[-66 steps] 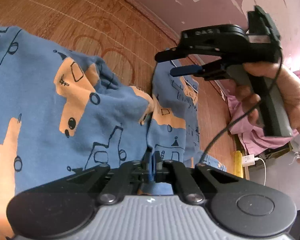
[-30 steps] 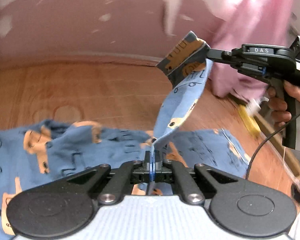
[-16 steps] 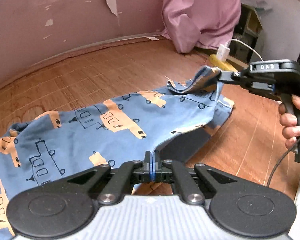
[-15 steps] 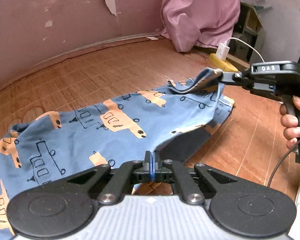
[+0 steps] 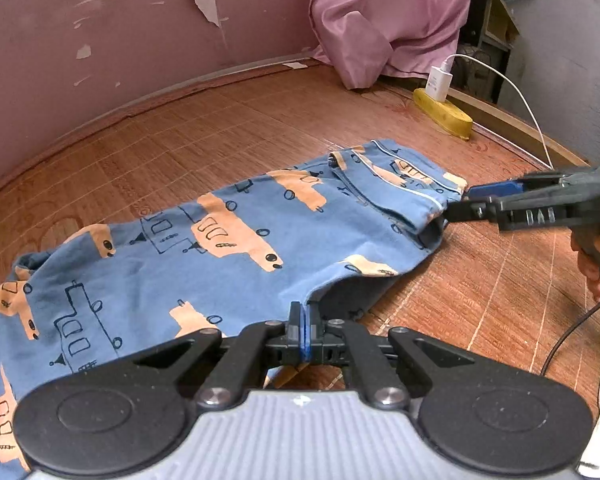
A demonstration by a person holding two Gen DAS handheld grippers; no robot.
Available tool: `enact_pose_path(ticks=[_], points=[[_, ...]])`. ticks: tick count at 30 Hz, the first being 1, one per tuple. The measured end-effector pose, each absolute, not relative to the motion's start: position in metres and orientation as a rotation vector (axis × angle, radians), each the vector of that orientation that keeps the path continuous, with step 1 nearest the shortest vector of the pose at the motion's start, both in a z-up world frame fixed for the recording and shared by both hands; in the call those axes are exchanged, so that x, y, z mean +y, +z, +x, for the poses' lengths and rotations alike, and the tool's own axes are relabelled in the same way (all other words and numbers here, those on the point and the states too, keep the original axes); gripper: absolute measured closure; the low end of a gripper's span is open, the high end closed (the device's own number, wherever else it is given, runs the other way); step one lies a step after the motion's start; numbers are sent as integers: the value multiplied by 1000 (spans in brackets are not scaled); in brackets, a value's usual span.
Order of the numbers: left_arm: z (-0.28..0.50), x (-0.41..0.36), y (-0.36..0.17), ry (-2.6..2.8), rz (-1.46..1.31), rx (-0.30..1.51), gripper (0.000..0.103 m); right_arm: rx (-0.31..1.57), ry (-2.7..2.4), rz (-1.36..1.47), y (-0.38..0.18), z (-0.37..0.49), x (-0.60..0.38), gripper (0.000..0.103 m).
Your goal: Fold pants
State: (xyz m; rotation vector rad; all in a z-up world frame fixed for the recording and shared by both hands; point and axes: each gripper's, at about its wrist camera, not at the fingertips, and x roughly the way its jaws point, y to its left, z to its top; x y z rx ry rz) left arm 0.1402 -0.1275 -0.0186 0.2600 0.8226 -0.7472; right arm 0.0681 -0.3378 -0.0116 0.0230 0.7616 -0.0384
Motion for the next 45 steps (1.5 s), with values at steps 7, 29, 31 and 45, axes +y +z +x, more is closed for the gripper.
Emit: enact_pose_path(ticks=[7, 29, 31, 45], points=[[141, -126, -18, -745, 258, 825, 103, 717, 141, -467, -13, 57, -289, 39], [134, -133, -12, -714, 279, 806, 103, 524, -221, -19, 7, 88, -372, 98], [133, -135, -13, -716, 296, 806, 103, 599, -248, 84, -4, 90, -386, 98], [133, -142, -22, -720, 346, 839, 98, 674, -298, -89, -27, 99, -365, 96]])
